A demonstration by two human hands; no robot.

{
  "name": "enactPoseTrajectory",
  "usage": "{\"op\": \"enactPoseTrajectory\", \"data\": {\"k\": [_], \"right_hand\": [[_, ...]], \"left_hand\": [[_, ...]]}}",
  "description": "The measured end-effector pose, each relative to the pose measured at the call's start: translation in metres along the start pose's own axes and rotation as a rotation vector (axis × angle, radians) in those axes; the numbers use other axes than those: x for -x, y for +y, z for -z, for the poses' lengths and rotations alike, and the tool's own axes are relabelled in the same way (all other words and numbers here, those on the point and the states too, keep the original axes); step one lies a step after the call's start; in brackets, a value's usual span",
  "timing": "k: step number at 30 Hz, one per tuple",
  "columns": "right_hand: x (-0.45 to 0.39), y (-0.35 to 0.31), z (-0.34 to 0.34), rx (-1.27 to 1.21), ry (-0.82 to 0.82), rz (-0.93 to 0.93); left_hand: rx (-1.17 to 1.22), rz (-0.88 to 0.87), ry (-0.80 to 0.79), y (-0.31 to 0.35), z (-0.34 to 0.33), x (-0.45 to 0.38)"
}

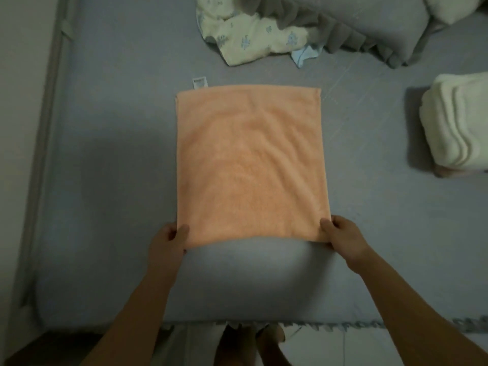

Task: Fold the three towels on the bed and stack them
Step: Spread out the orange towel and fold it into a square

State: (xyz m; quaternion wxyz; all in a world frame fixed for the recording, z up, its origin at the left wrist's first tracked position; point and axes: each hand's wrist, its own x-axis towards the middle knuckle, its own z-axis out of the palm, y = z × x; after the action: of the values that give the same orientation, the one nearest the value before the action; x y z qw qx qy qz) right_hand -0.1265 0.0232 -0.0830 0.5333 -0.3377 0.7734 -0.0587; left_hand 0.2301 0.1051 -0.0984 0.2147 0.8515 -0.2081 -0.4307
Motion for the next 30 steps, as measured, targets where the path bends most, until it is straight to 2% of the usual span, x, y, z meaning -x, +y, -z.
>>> {"op": "enactPoseTrajectory", "data": {"k": [5,9,12,15,18,21,25,30], "right_hand": [[0.050,0.060,0.013,-0.048,-0.027,-0.090],[0.085,0.078,0.032,-0.202,0.054,0.042],[0.095,0.047,0.043,-0.407,0.065,0.128],[0.080,-0.010,0.043,-0.544,0.007,0.098],[0.043,-0.068,0.038,-0.619,-0.080,-0.003],[0.004,-0.109,0.039,-0.588,-0.116,-0.043],[-0.035,-0.133,0.031,-0.459,-0.060,-0.051],[-0.064,-0.101,0.010,0.177,0.208,0.175]], "left_hand": [[-0.100,0.020,0.004,-0.045,0.014,0.079],[0.072,0.152,0.039,-0.060,0.031,0.114],[0.308,0.159,-0.024,-0.041,0.048,0.109],[0.598,0.159,-0.120,0.006,0.053,0.082],[0.700,0.156,-0.243,0.057,0.051,0.045],[0.751,0.071,-0.303,0.093,0.043,0.002],[0.549,-0.075,-0.332,0.115,0.015,-0.047],[-0.160,-0.299,0.087,0.100,-0.005,-0.088]]}}
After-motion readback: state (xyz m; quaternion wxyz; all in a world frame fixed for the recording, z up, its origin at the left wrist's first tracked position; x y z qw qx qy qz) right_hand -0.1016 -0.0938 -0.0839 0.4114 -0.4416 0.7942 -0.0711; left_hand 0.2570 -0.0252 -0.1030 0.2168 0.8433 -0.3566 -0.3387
